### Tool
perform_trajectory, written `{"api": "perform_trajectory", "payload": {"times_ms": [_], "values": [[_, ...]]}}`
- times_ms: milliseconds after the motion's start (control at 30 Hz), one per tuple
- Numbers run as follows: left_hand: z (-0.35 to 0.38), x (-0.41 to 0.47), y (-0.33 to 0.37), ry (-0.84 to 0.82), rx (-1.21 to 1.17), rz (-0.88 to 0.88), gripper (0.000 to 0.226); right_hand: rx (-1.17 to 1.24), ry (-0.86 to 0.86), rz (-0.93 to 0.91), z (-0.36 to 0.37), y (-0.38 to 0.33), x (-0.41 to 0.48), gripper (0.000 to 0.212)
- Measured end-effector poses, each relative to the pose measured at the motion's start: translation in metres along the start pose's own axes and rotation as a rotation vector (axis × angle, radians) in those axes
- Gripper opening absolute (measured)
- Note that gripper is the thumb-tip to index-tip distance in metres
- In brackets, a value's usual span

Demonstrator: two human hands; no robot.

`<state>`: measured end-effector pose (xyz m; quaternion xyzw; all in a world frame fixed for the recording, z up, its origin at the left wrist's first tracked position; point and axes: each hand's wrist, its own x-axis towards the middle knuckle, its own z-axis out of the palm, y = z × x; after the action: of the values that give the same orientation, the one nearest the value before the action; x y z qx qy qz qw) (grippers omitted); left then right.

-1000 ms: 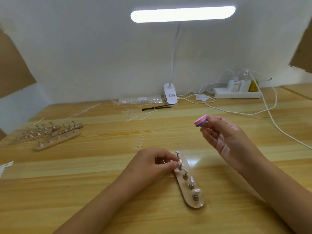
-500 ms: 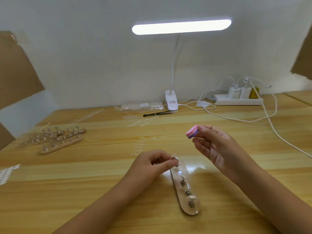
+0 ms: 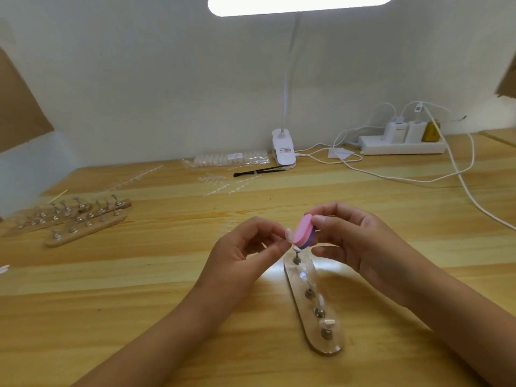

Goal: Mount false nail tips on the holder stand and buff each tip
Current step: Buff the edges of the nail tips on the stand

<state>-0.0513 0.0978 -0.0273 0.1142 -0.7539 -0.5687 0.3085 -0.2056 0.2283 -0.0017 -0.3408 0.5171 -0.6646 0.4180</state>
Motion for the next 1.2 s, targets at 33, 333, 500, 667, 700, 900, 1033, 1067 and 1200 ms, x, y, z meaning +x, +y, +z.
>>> {"api": "perform_trajectory", "payload": {"times_ms": [33, 333, 500, 667, 700, 900, 1033, 1067, 1200], "values": [[-0.001, 0.000, 0.000, 0.004, -0.006, 0.000, 0.004, -0.009, -0.014, 0.002, 0.000, 0.000, 0.000, 0.022], [-0.001, -0.001, 0.003, -0.008, -0.032, -0.005, 0.005, -0.027, -0.027, -0.105, 0.006, 0.003, -0.005, 0.019], [-0.002, -0.002, 0.003, 0.011, -0.006, -0.019, 0.023, -0.086, -0.063, -0.121, 0.013, 0.005, -0.006, 0.018], [0.001, -0.001, 0.001, -0.005, -0.002, -0.037, 0.020, -0.095, -0.068, -0.098, 0.007, 0.003, -0.007, 0.018], [0.002, -0.001, 0.001, -0.012, -0.003, -0.039, 0.016, -0.120, -0.103, -0.081, 0.007, 0.003, -0.008, 0.018], [0.000, -0.001, 0.003, -0.006, -0.015, -0.048, 0.010, -0.092, -0.019, -0.110, 0.003, 0.001, -0.005, 0.023], [0.000, -0.001, 0.004, -0.021, -0.013, -0.048, 0.011, -0.098, -0.032, -0.111, 0.002, 0.002, -0.005, 0.021], [0.000, -0.001, 0.003, -0.028, -0.009, -0.049, 0.011, -0.105, -0.039, -0.112, 0.003, 0.003, -0.005, 0.020], [-0.001, -0.001, 0.002, -0.058, -0.020, -0.066, 0.008, -0.087, -0.025, -0.123, 0.003, 0.002, -0.005, 0.023]]}}
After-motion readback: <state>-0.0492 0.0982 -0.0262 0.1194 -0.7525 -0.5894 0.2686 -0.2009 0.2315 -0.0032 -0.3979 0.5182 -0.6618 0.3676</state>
